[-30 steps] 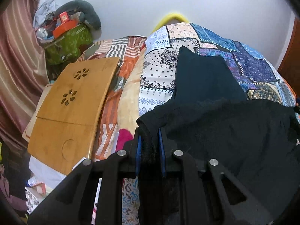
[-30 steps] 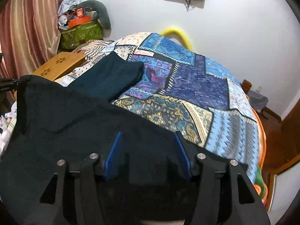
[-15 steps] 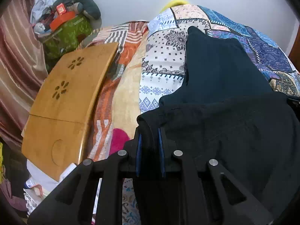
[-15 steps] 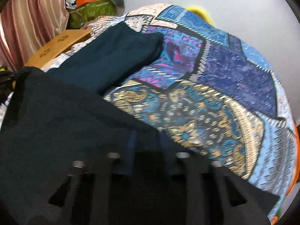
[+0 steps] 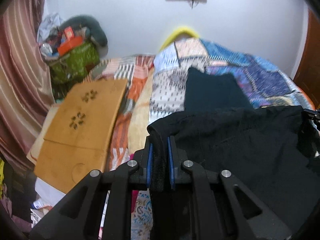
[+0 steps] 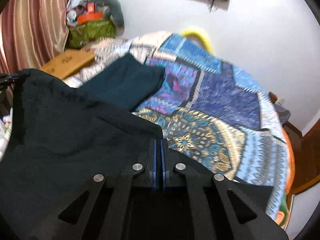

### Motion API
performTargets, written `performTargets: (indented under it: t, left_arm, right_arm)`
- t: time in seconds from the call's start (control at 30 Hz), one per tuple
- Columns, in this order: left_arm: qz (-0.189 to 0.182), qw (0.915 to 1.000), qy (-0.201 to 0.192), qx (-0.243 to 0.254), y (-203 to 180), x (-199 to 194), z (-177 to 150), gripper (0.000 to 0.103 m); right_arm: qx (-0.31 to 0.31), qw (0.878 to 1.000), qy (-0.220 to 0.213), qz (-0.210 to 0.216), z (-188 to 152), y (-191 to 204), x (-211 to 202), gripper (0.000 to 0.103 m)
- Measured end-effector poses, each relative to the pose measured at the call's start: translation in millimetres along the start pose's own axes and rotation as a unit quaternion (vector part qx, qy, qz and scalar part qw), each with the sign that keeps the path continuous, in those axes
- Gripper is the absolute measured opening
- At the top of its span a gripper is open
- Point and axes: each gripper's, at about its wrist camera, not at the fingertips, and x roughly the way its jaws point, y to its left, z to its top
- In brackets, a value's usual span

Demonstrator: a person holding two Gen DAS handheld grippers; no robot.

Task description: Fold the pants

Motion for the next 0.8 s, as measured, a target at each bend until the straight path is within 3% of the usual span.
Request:
performTargets:
  t: [0.17, 0.37, 0.47, 0.57, 0.63, 0.8]
  left_arm:
    - [-0.004, 0.9995, -0.030, 0.002, 0.7, -52.2, -9.2, 0.013]
    - [-0.003, 0.9994, -0.030, -0.018, 12.9, -96.6, -47.2, 0.013]
    - [0.003, 0.9992, -0.023, -0.032, 24.2, -113.3, -74.9, 0.013]
    - [0.022, 0.9984, -0.017, -0.049, 36.7, -127.6, -104.5, 0.004]
    - [0.020, 0.9974, -0.007, -0.068, 48.7, -135.1, -127.7, 0.004]
    - [0.016, 0.9953, 0.045, -0.084, 58.8, -127.9, -169.7, 0.004]
  right_arm:
    - [0.004, 1.000, -0.029, 0.010, -13.0, 13.1, -66.2, 0.003]
    - [0.010, 0.998, -0.038, 0.046, -55.2, 43.7, -124.7, 0.003]
    - [0.012, 0.997, -0.033, 0.065, -79.2, 57.7, -135.6, 0.003]
    - [0.017, 0.996, -0.024, 0.082, -103.0, 70.5, -142.2, 0.003]
    - [0.027, 0.995, -0.013, 0.096, -116.3, 78.3, -144.3, 0.003]
    - [0.060, 0.992, 0.009, 0.110, -148.6, 90.0, -139.5, 0.004]
